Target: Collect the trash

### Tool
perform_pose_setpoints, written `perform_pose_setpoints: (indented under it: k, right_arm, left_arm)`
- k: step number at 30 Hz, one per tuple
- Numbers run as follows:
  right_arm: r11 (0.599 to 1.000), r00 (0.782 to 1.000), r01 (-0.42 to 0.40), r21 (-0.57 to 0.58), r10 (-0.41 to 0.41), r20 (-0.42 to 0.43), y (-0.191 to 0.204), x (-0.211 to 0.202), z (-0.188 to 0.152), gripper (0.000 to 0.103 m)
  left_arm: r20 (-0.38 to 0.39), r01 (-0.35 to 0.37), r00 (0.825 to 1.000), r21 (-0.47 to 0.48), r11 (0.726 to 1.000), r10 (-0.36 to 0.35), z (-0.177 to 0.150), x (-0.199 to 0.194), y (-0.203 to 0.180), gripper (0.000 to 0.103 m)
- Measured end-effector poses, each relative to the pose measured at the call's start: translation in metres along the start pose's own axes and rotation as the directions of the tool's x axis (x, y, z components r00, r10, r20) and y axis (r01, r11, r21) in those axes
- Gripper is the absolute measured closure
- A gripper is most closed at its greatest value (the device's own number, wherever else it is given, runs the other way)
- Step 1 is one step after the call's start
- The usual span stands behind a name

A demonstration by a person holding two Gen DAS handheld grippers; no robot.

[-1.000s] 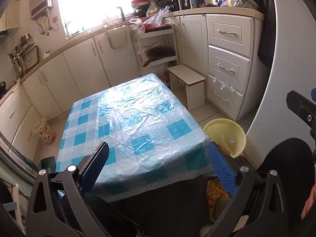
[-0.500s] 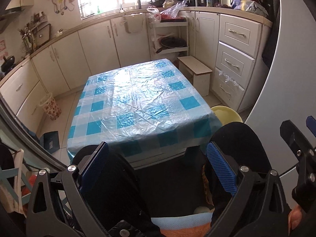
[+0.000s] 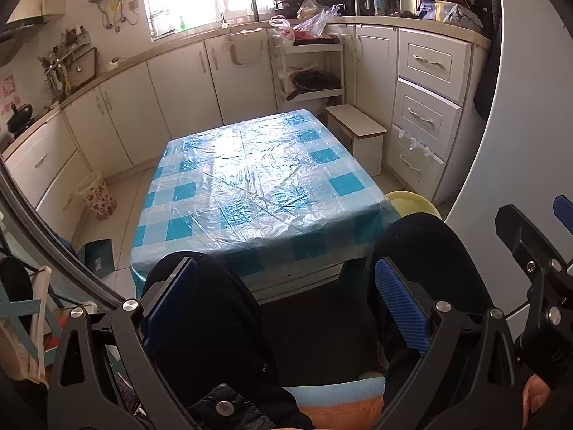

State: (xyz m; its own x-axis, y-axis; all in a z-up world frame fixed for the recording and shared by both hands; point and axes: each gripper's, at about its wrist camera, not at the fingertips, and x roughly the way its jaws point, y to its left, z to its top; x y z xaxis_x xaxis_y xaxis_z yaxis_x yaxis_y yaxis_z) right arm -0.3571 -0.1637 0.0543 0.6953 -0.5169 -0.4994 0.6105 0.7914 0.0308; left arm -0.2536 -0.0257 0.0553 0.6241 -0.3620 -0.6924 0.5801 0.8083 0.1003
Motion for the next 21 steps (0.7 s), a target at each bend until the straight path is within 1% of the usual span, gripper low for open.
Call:
perform_pose_setpoints:
  k: [11,21]
  right_arm:
    - [1.0,1.0,0.009,-0.005,-0.009,-0.004,0.005,-0.001,-0.002,0.007]
    - [1.0,1.0,0.004,-0.015,-0.004,-0.016,0.007,0.0,-0.003,0.007]
  left_arm:
    - [-0.003,-0.041,0.999,-0.049,0.998,0.041,-0.002,0.0,0.014,0.008]
    - [-0.011,-0.05,0.999,-0.063,0.997,0.049,-0.004,0.002,0.017,0.008]
